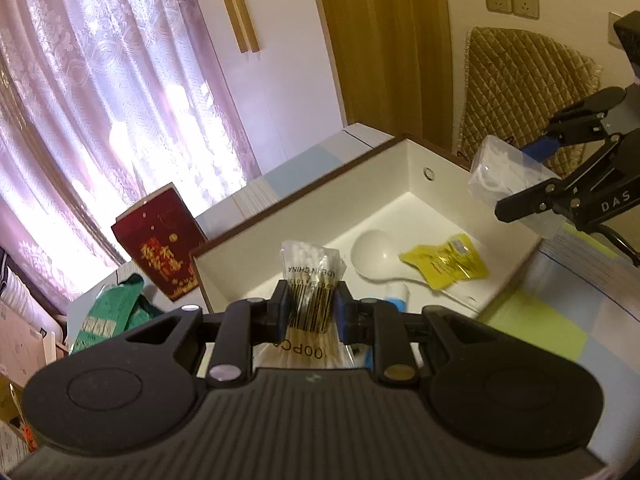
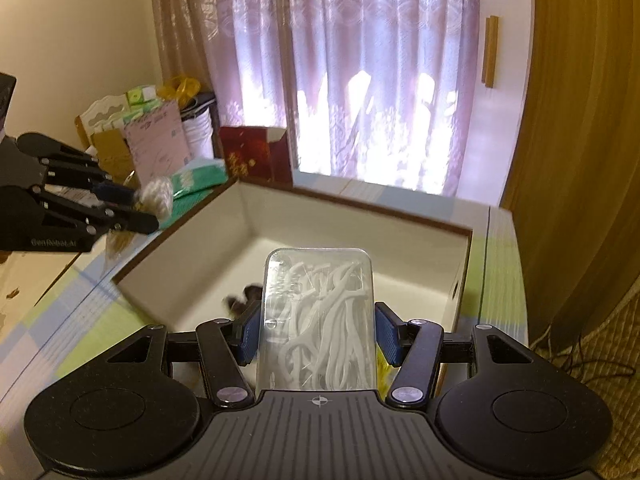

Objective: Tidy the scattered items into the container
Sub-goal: 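Carry the swab pack and floss box with both tools over the box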

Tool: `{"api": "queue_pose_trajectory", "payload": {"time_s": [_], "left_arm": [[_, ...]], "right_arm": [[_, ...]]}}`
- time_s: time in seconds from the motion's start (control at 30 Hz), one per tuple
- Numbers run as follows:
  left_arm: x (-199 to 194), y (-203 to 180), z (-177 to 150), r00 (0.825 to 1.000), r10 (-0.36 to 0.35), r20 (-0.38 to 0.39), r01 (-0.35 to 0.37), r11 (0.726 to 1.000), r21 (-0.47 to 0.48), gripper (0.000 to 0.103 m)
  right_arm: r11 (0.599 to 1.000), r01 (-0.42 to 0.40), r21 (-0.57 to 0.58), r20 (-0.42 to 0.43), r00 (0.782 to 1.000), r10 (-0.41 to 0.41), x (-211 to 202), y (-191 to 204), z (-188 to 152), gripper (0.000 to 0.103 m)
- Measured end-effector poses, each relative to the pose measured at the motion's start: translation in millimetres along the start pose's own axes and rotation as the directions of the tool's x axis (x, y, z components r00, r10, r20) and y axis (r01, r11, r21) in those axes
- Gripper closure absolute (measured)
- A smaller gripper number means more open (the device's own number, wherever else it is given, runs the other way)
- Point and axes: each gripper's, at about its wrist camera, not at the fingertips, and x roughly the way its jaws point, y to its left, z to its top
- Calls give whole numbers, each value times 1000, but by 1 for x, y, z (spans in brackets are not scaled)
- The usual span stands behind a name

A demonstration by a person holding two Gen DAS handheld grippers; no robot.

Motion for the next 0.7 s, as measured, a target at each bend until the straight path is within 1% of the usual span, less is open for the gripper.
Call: {"api": "queue_pose_trajectory", "payload": {"time_s": [0.13, 0.33, 0.5, 0.57, 0.7], "left_arm": [[32, 9, 6, 999, -3, -41, 3, 1000, -10, 84], [86, 26, 4, 992, -23, -123, 17, 999, -49, 84], [125, 36, -3, 981, -30, -190, 16, 997, -79, 84], [137, 38, -5, 978, -44, -206, 26, 996, -89, 84], [152, 37, -7, 973, -40, -229, 22, 997, -78, 84]], "right_arm": [[1000, 7, 13, -4, 1000, -7, 20, -9, 12, 43], [999, 26, 46, -46, 999, -24, 54, -27, 18, 43], [997, 32, 72, -80, 996, -26, 79, -36, 14, 43], [997, 33, 77, -94, 995, -25, 86, -38, 11, 43], [996, 34, 78, -117, 993, -24, 97, -41, 5, 43]]}}
